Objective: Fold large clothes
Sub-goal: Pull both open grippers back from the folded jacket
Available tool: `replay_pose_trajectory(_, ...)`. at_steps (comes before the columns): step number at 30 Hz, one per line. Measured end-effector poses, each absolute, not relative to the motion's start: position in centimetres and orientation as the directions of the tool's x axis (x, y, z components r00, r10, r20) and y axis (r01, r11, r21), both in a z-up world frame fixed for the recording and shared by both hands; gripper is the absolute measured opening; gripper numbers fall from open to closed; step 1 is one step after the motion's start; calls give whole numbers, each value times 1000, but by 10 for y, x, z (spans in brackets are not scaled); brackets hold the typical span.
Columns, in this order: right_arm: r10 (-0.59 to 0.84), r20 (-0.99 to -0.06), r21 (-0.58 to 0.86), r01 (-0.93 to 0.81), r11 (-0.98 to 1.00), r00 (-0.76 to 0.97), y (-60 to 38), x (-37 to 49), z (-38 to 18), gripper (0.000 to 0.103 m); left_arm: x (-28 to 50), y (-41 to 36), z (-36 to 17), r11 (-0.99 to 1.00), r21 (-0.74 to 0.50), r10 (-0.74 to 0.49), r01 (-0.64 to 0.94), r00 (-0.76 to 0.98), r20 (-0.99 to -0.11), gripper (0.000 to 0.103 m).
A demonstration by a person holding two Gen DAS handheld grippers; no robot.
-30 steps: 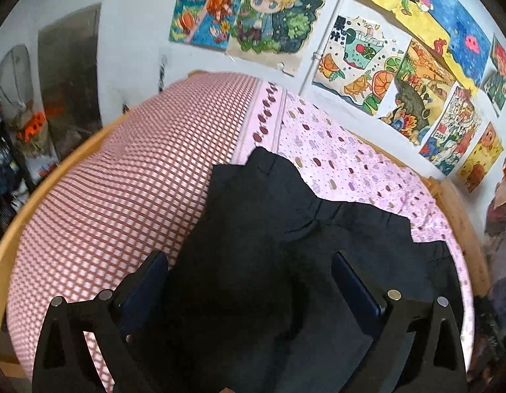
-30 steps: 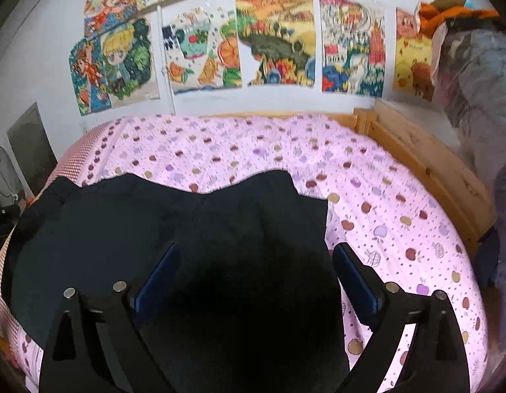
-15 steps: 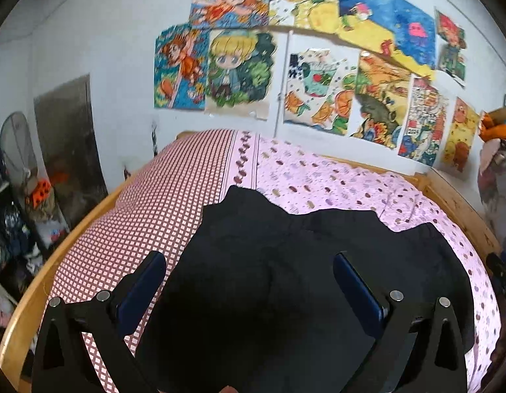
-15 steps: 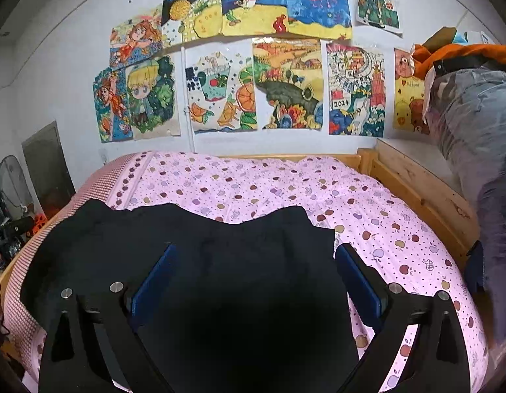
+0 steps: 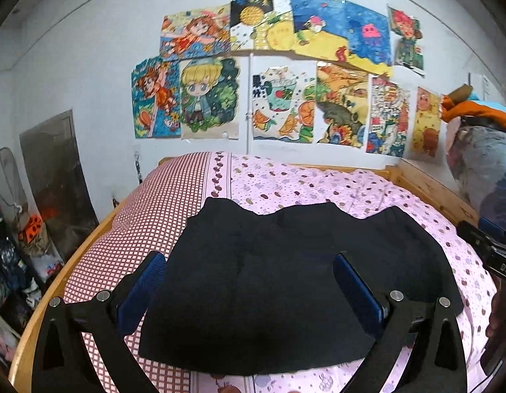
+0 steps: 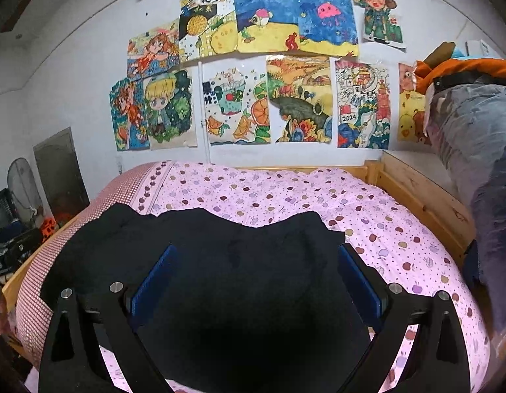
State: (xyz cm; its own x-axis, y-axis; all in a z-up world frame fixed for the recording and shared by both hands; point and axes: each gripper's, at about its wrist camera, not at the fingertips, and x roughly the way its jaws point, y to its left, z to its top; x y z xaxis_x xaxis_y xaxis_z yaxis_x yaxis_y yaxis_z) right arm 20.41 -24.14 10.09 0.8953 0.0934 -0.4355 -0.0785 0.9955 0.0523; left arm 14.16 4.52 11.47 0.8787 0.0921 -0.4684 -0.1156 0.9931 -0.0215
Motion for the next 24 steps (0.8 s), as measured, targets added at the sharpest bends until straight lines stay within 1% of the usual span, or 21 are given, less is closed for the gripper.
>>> replay_pose_trajectory(5,103,-408,69,-82,994,907,-233,184,106,95,121,39,125,995,15,94,-98,894,-437,103)
replay_pose_trajectory(11,155,-390,78,-135,988,908,-222,164,110,95,101,40,131,993,5,114,-122,910,-400,103)
replay_pose_trajectory(16,170,-395,58,-160,985,903,-215,151,107,95,91,46,127,992,-18,106,-125,903,-417,103)
replay_pose_trajectory(19,190,-385,60,-181,982,903,-213,145,106,95,86,47,124,995,-29,78,-100,899,-430,103)
replay_pose_trajectory(24,202,-376,64,-191,979,905,-209,139,101,95,77,43,120,996,4,84,-90,909,-408,103)
